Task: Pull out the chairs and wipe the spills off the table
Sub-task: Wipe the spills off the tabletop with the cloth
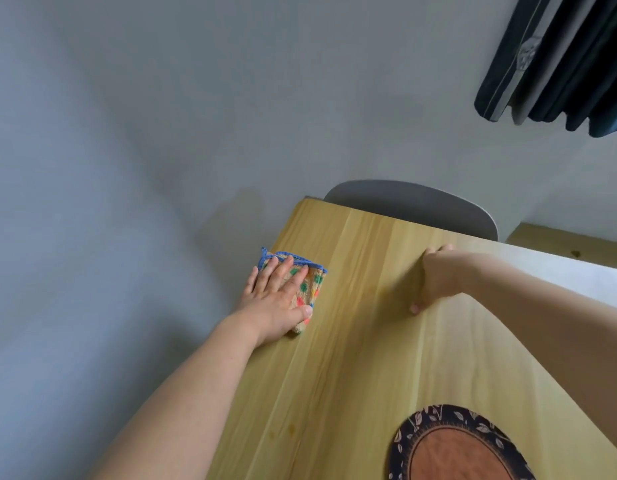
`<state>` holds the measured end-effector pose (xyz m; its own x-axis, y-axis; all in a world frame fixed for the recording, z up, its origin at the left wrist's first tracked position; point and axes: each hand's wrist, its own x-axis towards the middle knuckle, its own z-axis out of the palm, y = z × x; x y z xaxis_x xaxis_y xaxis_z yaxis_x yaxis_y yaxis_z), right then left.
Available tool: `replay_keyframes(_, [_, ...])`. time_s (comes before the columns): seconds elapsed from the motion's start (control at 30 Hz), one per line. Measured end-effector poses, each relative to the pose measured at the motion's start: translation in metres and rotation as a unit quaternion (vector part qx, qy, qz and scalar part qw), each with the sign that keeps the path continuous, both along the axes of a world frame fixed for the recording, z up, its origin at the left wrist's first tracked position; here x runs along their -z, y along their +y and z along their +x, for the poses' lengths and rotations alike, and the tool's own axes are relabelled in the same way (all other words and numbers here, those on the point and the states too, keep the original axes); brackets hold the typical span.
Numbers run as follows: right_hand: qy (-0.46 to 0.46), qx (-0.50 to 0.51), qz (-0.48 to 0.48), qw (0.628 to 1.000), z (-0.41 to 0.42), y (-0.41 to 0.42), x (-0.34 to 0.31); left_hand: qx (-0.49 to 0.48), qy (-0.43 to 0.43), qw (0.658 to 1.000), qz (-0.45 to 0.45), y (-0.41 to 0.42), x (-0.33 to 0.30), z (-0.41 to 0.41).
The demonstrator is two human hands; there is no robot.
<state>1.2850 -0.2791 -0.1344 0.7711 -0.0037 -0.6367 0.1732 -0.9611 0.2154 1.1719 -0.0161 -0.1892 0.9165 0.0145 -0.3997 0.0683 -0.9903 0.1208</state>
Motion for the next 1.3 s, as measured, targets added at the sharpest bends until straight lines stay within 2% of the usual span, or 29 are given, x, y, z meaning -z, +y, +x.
replay_keyframes(0.4, [0.047,-0.076,0.011,0.996,0.021,0.0,0.002,0.016,-0.012,1.0,-0.007,-0.015,-0.004,0.111])
replay_keyframes(0.63, [0.062,-0.075,0.002,0.995,0.026,0.002,0.004,0.022,-0.032,0.999,0.0,-0.022,-0.005,0.155])
replay_keyframes(0.97, [0.05,-0.048,0.019,0.997,0.025,-0.004,0.011,0.013,-0.018,1.0,0.008,-0.03,-0.006,0.163])
replay_keyframes(1.3, [0.037,-0.016,0.039,0.998,0.027,-0.009,0.018,0.053,0.003,0.999,0.002,-0.12,-0.009,0.165])
